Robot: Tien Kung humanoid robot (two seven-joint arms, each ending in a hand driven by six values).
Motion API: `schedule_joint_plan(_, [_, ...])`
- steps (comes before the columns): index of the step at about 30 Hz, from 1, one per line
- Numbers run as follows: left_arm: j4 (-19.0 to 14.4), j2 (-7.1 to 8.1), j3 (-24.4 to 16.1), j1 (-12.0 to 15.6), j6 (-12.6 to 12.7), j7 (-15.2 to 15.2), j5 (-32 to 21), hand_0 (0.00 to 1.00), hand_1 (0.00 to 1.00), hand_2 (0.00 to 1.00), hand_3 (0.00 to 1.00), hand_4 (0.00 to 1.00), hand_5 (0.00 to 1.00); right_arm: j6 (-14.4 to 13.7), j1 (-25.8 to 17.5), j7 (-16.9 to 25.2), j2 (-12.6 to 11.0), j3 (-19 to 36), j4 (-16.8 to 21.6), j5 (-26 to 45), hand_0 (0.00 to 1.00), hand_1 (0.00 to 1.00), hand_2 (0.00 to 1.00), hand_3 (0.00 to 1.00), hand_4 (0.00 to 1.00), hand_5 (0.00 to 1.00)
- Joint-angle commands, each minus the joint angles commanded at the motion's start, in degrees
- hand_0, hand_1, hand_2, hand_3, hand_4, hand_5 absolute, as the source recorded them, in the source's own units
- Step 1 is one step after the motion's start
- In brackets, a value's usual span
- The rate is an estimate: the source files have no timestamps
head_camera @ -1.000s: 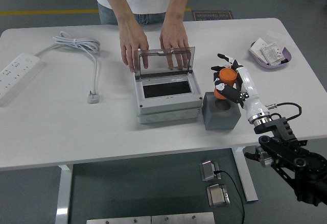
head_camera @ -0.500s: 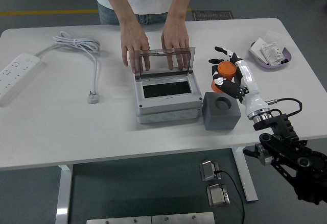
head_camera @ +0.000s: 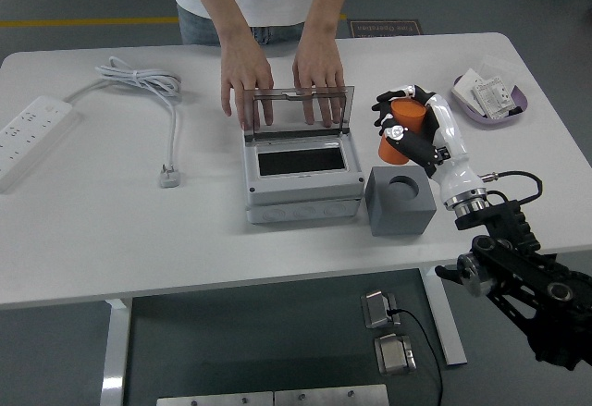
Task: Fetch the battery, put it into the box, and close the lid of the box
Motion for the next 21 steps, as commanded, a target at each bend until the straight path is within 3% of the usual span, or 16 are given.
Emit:
schedule_joint_plan(13, [0.04,-0.22,0.18,0.51,0.18,-0.13,-0.43,0.669,0.719,0.679,0.626,0.636,0.188,-4.22,3.69,-7.24,-0.88,-1.97,8.24,-14.48,0.143,0.235,0.238,0.294,0.118,0.088])
schedule_joint_plan(17, [0.04,-0.29,0.09,0.51,0.19,-0.1,-0.29,0.669,0.72,0.679,0.625,0.636,0.188,-6.38,6.54,-11.87,-1.23,-4.01,8.58,-22.34,0.138,0.235,0.233,0.291,0.109,0.069])
schedule_joint_plan(21, [0.05,-0.27,-0.04,0.5,0.22,-0.08,-0.16,0.669,0.72,0.679,0.625,0.636,0.188,-7.08,10.23,-16.67,-1.91,-7.18,6.6,-30.93,0.138,0.235,0.233,0.291,0.109,0.069])
